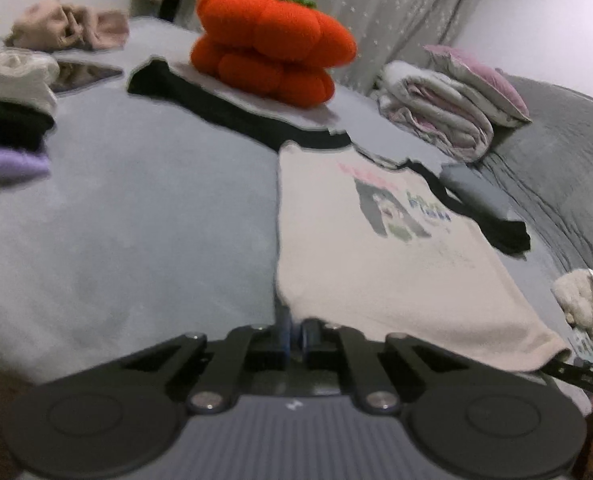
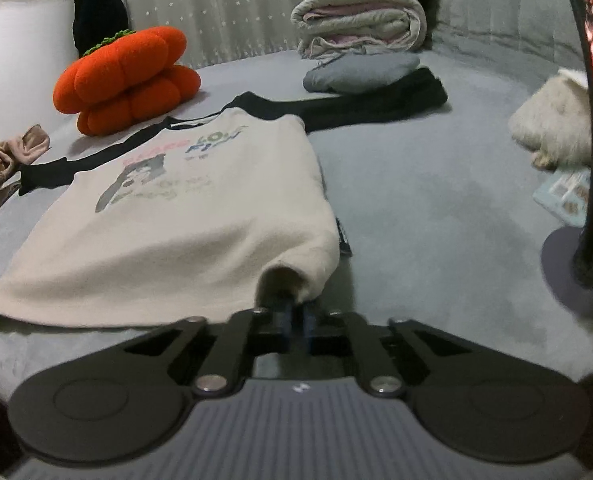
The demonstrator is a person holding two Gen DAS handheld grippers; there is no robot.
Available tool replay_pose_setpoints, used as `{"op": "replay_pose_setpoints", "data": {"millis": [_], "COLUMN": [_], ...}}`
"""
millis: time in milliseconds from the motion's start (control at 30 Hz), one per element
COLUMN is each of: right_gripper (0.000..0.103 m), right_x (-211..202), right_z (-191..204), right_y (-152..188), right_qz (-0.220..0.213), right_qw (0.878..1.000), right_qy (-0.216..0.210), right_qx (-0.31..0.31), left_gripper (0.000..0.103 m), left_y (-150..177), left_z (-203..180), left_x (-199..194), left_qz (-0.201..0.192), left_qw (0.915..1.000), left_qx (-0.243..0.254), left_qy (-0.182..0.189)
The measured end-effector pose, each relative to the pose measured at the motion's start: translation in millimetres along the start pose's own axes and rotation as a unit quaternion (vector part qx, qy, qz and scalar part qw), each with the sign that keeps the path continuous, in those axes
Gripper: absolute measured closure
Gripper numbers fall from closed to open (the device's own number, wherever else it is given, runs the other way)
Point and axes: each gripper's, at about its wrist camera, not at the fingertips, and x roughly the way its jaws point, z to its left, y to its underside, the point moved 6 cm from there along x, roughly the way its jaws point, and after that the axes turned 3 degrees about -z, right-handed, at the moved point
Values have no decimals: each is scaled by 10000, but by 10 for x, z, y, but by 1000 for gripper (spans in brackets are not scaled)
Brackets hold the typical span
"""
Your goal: Fold clothes
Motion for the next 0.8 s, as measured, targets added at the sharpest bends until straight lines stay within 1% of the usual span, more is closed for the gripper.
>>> {"op": "replay_pose_setpoints", "data": {"millis": [100, 200, 267, 433, 533, 600, 800], "right_gripper": [102, 102, 102, 102, 102, 102, 103], "right_x": [-129, -283, -391, -548, -527, -475, -246], "right_z": [-87, -129, -121, -111, -129, -139, -232], "right_y": [-134, -309, -424, -582, -600, -547, -211], "right_qz": [-179, -361, -470, -477, -405, -320, 143], "right_qw": [9997, 9992, 9988, 9987, 9986, 9981, 9969], "right_qy": [92, 81, 131, 181, 276, 374, 565], "right_qx": [130, 170, 100, -38, -211, -376, -532], "left_gripper": [99, 99, 99, 99, 99, 99, 99], "left_y": [-161, -318, -408, -501, -376, -264, 181], "left_z": [-37, -127, -196, -307, -309, -292, -193], "left_x": [-181, -335, -423, -540, -494, -445, -227], "left_qz": [-230, -343, -404, -411, -247, -117, 417], "left_qw": [9996, 9989, 9981, 9952, 9921, 9897, 9843], "left_qx": [141, 302, 456, 824, 1130, 1300, 1550], "left_qy": [-44, -50, -121, -326, -491, -594, -733]}}
